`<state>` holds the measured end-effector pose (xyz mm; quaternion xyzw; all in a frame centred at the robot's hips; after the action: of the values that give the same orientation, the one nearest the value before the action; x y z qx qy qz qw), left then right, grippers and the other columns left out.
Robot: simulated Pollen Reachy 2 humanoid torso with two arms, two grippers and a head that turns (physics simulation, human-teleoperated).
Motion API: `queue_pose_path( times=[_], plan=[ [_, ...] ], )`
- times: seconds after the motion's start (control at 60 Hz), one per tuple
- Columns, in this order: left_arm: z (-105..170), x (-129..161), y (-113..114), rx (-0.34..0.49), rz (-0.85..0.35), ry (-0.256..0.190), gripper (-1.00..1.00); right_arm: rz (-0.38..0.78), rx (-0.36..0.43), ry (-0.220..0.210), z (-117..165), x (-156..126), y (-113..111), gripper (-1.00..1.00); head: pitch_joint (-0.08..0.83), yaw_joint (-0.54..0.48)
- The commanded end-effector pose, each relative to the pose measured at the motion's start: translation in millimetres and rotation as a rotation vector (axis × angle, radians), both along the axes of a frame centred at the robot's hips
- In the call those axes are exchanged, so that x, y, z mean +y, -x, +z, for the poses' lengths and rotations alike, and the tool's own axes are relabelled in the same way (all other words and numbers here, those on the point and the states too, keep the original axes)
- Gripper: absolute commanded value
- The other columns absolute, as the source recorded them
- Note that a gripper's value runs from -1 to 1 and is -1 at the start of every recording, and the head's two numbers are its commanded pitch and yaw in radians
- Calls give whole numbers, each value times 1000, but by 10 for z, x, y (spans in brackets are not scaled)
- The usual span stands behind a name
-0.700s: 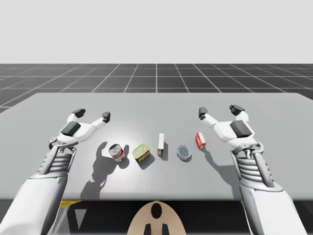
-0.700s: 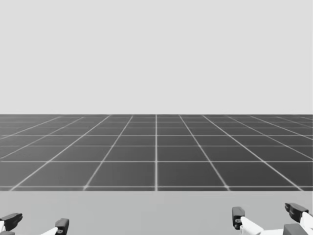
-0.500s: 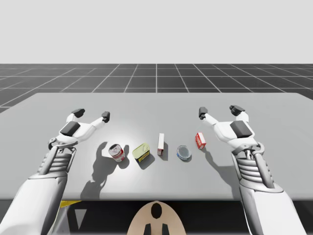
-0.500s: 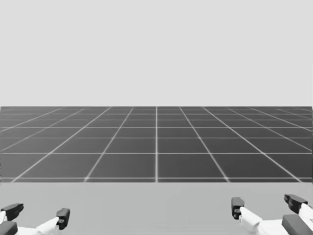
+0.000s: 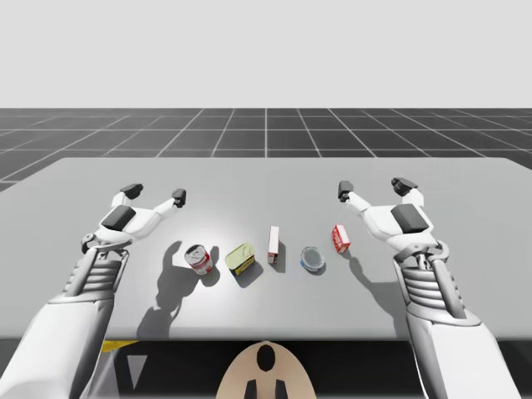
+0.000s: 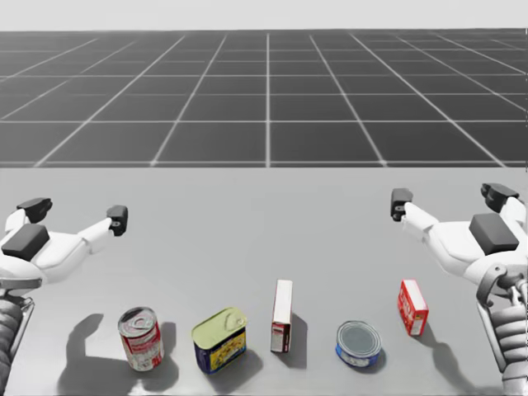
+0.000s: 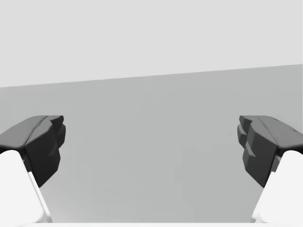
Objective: Grasp the can of spam and hold it up.
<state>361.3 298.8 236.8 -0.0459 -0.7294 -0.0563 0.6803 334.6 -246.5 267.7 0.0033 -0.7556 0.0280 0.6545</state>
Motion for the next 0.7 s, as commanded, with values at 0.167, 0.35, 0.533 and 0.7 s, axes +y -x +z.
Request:
queue_pose_path(
  times=[0.167, 0.35, 0.533, 0.7],
  plan=[
    [5, -5, -4, -2, 0, -6, -1000, -2, 7, 7, -4, 1, -6, -1000, 561, 31],
    [5, -10, -3, -2, 1, -6, -1000, -1, 6, 10, 2, 4, 1, -1000, 655, 75],
    [2, -20, -2, 1, -3, -4, -1000, 2, 5, 12, 6, 2, 2, -1000, 693, 126],
    [6, -26, 3, 3, -5, -4, -1000, 2, 6, 13, 2, 14, 12, -1000, 710, 133]
  ],
)
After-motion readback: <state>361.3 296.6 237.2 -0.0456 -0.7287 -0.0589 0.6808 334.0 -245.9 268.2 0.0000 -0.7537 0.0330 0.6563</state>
